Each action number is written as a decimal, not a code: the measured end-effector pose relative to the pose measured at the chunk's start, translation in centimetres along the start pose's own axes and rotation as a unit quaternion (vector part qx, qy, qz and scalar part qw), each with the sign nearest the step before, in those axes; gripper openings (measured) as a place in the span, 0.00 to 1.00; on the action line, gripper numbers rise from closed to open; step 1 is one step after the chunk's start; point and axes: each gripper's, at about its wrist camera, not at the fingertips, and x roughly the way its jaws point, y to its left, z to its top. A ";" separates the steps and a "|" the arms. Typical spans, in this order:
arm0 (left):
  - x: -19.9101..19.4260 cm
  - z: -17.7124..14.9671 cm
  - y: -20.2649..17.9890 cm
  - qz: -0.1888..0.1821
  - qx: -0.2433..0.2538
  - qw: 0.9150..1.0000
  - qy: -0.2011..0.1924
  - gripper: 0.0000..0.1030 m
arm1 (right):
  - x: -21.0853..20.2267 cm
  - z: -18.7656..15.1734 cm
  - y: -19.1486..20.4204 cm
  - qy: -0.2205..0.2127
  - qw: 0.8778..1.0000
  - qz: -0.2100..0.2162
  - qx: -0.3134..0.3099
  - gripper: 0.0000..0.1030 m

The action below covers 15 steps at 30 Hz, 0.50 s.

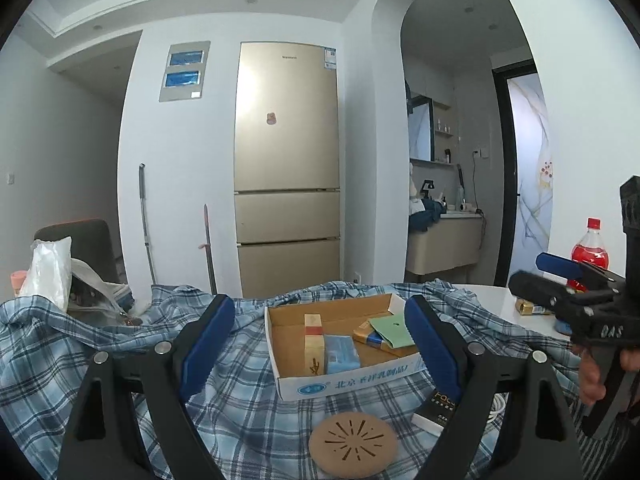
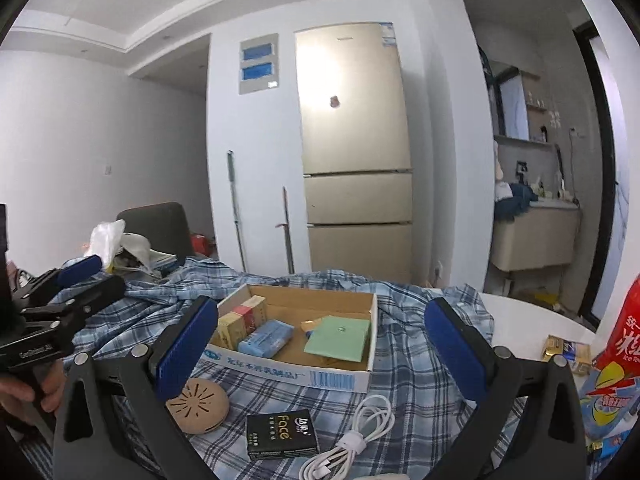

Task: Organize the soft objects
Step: 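Withdraw both grippers up and away from the cardboard box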

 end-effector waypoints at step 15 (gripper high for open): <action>0.4 -0.1 0.4 0.009 -0.008 1.000 0.010 0.87 | 0.6 -1.0 0.0 0.022 1.000 0.008 0.005 1.00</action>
